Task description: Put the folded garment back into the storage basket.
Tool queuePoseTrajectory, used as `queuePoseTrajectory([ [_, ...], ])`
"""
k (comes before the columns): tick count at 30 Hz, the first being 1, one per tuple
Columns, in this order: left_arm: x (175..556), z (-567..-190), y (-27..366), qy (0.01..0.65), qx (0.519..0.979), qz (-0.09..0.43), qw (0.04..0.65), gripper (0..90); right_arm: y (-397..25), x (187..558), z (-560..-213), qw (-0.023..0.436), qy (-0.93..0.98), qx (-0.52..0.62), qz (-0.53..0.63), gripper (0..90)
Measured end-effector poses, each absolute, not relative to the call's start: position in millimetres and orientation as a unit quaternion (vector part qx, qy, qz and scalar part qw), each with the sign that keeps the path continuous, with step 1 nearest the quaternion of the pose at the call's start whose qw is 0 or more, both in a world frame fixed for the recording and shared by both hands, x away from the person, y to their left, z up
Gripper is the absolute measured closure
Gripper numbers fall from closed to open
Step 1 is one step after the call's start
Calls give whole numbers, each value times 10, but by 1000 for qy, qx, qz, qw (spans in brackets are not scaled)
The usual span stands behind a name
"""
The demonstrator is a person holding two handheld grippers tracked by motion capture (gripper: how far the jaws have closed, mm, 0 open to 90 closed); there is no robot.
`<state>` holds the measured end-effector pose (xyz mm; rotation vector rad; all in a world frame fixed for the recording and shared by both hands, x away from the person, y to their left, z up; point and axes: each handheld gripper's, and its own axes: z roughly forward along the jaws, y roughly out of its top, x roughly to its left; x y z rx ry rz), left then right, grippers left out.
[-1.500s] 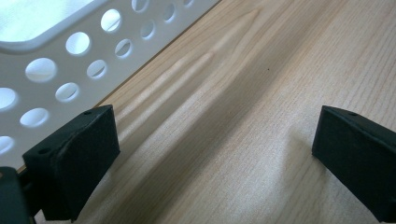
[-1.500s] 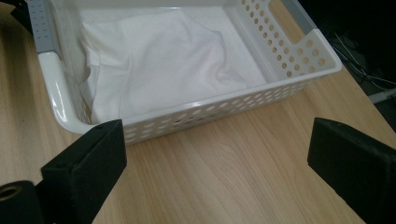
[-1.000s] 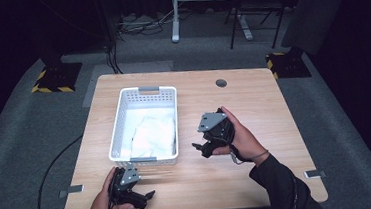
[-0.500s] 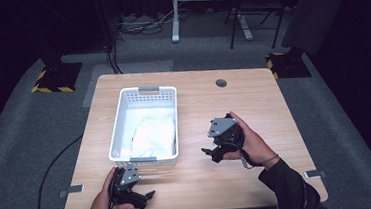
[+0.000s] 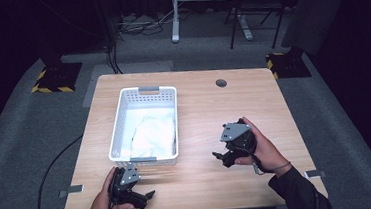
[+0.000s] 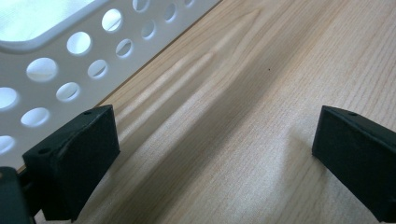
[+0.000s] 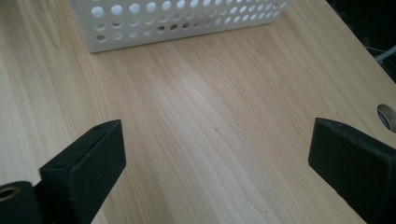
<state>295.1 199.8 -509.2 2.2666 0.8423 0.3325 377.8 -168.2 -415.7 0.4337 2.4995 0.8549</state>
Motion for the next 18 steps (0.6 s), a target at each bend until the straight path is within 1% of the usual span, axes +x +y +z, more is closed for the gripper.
queuePoseTrajectory([
  [18,2951,-5092,1998,324,872,128,343,5,-2036,3656,-4333,234,908,191,291,36],
])
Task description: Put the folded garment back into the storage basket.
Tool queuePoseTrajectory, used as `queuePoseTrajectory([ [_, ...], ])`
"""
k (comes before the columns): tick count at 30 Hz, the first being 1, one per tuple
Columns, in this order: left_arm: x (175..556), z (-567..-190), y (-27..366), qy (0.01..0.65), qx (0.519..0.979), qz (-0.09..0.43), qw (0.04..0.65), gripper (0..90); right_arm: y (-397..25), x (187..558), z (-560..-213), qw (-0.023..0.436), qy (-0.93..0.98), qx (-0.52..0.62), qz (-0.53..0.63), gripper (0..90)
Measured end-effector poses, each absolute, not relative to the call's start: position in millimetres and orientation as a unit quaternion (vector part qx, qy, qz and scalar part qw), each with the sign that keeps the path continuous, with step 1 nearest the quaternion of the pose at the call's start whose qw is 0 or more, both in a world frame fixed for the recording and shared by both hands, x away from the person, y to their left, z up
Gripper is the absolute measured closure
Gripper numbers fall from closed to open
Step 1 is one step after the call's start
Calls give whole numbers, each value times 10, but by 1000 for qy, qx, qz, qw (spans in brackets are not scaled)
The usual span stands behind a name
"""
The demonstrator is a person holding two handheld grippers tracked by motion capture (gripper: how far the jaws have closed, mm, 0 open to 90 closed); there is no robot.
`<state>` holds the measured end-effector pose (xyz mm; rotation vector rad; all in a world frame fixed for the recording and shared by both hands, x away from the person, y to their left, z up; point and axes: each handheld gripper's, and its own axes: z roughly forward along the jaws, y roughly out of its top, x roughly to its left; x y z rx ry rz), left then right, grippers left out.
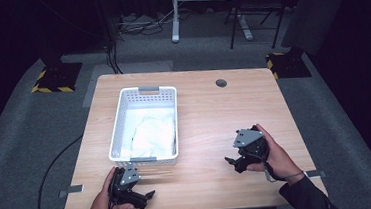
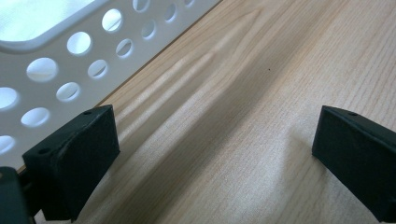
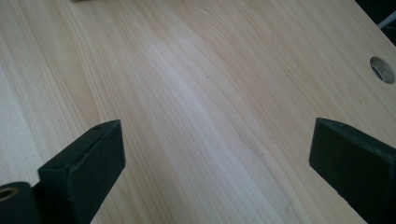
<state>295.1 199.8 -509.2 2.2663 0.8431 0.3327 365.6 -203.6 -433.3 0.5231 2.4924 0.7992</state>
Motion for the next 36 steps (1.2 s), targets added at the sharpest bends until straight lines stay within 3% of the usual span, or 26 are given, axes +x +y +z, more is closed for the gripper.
queuePoseTrajectory([
  [36,2951,-5092,1998,325,872,128,343,5,-2772,3354,-4869,216,899,270,269,32],
])
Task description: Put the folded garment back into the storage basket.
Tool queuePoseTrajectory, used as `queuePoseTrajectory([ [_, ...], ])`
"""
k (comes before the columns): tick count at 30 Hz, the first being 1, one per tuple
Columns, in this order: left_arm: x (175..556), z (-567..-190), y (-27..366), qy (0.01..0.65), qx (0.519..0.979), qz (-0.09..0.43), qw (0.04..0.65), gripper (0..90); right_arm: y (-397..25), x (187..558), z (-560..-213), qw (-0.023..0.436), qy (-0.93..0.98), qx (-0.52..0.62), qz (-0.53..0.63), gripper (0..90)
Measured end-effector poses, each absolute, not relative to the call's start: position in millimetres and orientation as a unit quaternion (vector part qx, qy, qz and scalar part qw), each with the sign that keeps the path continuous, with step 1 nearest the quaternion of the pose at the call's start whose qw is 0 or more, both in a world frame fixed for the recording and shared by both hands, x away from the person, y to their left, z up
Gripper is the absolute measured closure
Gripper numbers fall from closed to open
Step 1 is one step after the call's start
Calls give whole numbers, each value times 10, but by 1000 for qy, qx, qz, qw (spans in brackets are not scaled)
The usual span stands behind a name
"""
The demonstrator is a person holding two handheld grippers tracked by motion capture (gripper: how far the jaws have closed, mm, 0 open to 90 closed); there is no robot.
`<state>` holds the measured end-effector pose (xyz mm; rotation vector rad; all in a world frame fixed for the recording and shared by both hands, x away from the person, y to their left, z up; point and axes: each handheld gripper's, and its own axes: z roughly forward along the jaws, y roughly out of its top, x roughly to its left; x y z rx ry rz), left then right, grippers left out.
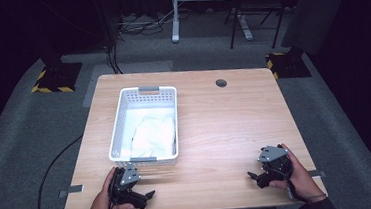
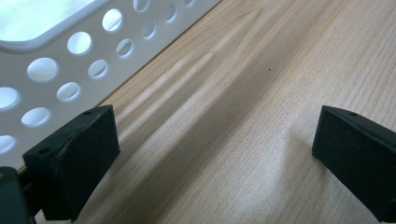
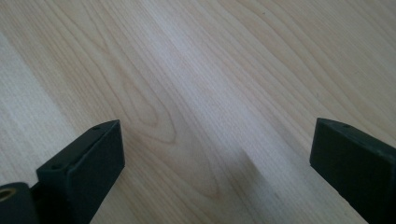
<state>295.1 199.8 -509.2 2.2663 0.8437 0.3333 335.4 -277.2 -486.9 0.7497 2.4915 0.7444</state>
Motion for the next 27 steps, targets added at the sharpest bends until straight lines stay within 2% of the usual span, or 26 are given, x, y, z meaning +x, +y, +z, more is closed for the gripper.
queuePoseTrajectory([
  [9,2951,-5092,1998,325,872,128,343,5,-2964,3266,-4958,209,884,297,295,31],
  [23,2956,-5092,1998,326,872,127,343,4,-3304,3145,-5091,155,850,358,354,8],
  [27,2958,-5093,1997,327,871,127,343,3,-3331,3138,-5092,156,849,361,353,3],
])
